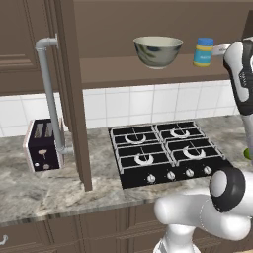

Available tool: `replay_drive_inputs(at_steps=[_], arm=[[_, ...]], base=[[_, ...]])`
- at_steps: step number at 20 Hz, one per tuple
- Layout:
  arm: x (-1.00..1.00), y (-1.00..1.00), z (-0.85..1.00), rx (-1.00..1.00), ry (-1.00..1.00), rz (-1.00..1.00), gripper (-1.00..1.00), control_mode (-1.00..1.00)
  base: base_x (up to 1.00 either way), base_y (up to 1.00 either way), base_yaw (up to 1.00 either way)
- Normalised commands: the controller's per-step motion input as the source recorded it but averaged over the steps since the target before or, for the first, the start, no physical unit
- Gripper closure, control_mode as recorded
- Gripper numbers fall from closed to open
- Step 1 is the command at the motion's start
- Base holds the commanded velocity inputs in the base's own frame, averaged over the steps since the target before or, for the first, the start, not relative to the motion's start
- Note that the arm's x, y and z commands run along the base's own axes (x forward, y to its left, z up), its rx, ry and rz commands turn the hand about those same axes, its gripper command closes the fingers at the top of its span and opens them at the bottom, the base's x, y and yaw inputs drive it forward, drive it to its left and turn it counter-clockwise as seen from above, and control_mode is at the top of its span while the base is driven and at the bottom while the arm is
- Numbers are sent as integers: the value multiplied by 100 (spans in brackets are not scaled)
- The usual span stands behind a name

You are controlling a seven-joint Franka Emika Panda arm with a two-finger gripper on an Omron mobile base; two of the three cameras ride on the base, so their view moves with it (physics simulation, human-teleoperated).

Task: Open the cabinet. Place the bowl and condiment on the counter. Then place the lime and garlic on the cutting board.

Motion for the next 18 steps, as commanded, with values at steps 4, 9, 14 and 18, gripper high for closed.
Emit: replay_drive_inputs(at_steps=[4, 9, 14, 18], arm=[[38, -9, 27, 0, 0, 0, -100, -100], [18, -3, 33, 0, 1, 0, -100, -100], [10, -1, 6, 0, 3, 0, -100, -100], [18, 0, -5, 0, 9, 0, -100, -100]], base=[[0, 0, 0], [0, 0, 0], [0, 0, 0], [0, 0, 0]])
